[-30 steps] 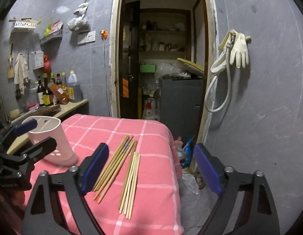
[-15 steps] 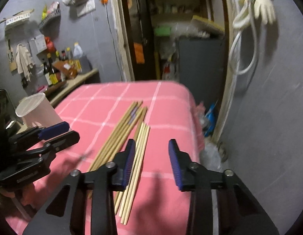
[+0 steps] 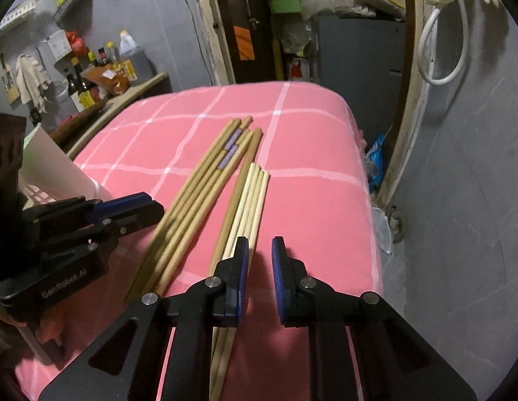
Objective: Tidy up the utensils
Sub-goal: 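Move both grippers forward over the wooden chopstick bundle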
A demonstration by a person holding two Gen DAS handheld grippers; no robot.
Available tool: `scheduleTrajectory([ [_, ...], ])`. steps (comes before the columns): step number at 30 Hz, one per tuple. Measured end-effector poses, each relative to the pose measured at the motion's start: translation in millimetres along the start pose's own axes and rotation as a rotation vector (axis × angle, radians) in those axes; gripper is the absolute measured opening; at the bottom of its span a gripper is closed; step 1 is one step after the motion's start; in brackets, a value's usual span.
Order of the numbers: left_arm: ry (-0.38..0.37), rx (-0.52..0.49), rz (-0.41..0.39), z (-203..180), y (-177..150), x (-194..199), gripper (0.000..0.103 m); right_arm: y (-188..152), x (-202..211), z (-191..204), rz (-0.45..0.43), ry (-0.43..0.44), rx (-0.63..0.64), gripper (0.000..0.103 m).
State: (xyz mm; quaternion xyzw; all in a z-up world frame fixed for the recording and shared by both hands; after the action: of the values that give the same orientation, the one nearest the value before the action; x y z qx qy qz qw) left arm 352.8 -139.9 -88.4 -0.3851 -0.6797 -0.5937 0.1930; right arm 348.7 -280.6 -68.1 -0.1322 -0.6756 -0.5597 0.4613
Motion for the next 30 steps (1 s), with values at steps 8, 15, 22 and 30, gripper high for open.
scheduleTrajectory([
  [8,0.028,0.015,0.033,5,3,-7,0.010,6,-9,-1,0.015,0.014,-0.005,0.012],
  [15,0.015,0.059,0.062,14,9,-16,0.010,10,-13,1,0.026,0.009,-0.002,0.012],
  [22,-0.046,0.067,0.061,11,7,-6,0.010,8,-13,1,0.038,0.028,-0.002,0.012],
  [30,-0.087,0.056,0.060,3,10,-1,0.026,3,-8,4,0.047,0.034,0.002,0.013],
])
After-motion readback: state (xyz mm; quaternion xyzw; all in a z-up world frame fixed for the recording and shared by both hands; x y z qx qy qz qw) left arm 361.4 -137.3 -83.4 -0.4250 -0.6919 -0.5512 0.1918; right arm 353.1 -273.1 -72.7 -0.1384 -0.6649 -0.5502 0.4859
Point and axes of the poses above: each gripper's, at about its wrist camera, not at the fingertips, and x roughly against the way its jaws point, z to its left, y to its top, the point moved 5 cm from there along -x, roughly the way its jaws point, and after that the axes turned 7 degrees about x, right-handed, at the moved point
